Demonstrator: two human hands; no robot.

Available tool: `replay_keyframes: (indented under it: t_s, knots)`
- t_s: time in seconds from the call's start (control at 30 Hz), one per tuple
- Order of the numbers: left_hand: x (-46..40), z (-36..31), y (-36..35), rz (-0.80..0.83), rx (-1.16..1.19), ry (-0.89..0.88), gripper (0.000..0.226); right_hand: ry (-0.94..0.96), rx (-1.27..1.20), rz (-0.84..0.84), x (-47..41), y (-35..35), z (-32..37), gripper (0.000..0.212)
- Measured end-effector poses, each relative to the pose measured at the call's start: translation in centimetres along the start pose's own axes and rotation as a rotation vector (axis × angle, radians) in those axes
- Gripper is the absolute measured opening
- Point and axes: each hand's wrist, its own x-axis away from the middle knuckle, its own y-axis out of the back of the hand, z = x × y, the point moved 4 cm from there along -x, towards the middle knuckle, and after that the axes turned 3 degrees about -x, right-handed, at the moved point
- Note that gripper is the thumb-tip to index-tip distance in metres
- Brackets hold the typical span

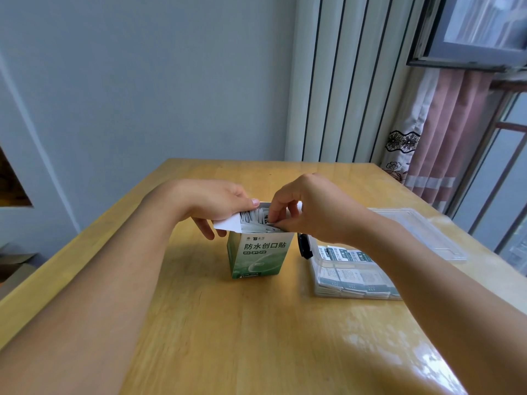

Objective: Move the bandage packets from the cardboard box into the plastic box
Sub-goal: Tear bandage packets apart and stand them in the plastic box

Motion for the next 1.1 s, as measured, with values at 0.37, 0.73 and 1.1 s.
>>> replay_keyframes:
  t_s: [0.37, 0.73, 1.1]
  knots:
    - [-0.1, 0.3, 0.1, -0.023, 0.001, 0.019, 0.039, -0.063, 0.042, 0.039, -0.1, -0.3, -1.0, 0.019]
    - [-0.3, 0.9, 0.1, -0.036, -0.003, 0.041, 0.036, -0.059, 0.046, -0.11, -0.2, 1.8, -1.0, 0.01]
    - [0.3, 0.4, 0.3, -0.049, -0.06, 0.072, 0.044, 0.002, -0.004, -0.271, -0.1, 2.1, 0.0, 0.013]
